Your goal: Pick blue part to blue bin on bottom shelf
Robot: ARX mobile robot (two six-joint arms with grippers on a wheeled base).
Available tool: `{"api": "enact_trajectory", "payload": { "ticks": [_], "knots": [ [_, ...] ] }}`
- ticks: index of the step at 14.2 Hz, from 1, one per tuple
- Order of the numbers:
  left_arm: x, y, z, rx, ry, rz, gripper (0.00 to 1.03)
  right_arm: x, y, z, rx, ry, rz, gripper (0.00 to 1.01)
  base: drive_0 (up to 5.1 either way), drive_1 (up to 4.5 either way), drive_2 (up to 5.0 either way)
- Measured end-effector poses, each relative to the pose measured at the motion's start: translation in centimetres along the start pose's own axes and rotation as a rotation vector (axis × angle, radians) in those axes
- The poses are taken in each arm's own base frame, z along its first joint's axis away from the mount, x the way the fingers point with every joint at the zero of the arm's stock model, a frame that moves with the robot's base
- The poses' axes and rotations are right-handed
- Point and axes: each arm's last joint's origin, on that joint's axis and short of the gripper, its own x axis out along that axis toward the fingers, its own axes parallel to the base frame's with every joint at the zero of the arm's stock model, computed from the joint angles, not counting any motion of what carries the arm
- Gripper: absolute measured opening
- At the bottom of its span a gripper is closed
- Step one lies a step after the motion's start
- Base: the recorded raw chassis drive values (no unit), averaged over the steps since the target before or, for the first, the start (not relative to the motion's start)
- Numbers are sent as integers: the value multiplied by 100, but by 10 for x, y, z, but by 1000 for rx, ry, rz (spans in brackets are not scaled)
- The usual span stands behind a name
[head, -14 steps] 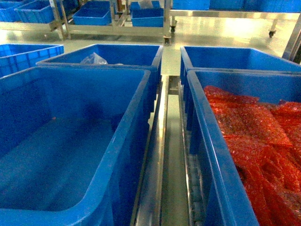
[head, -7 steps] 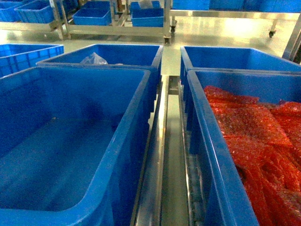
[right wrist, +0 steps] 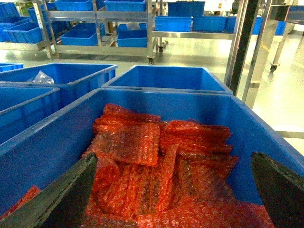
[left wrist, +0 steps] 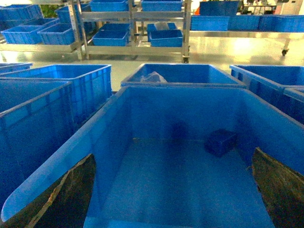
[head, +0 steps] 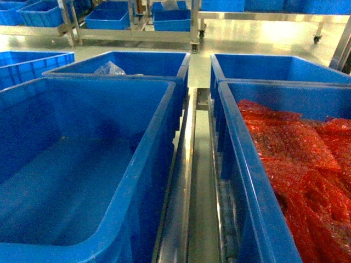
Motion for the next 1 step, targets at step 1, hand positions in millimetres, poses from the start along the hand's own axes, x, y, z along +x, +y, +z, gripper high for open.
{"api": "enact_trajectory", "payload": {
  "ticks": [1],
  "knots": [
    [0, 0, 0, 0, 0, 0, 98, 0, 0, 0, 0, 0, 0, 98, 0, 0, 0]
  ]
}}
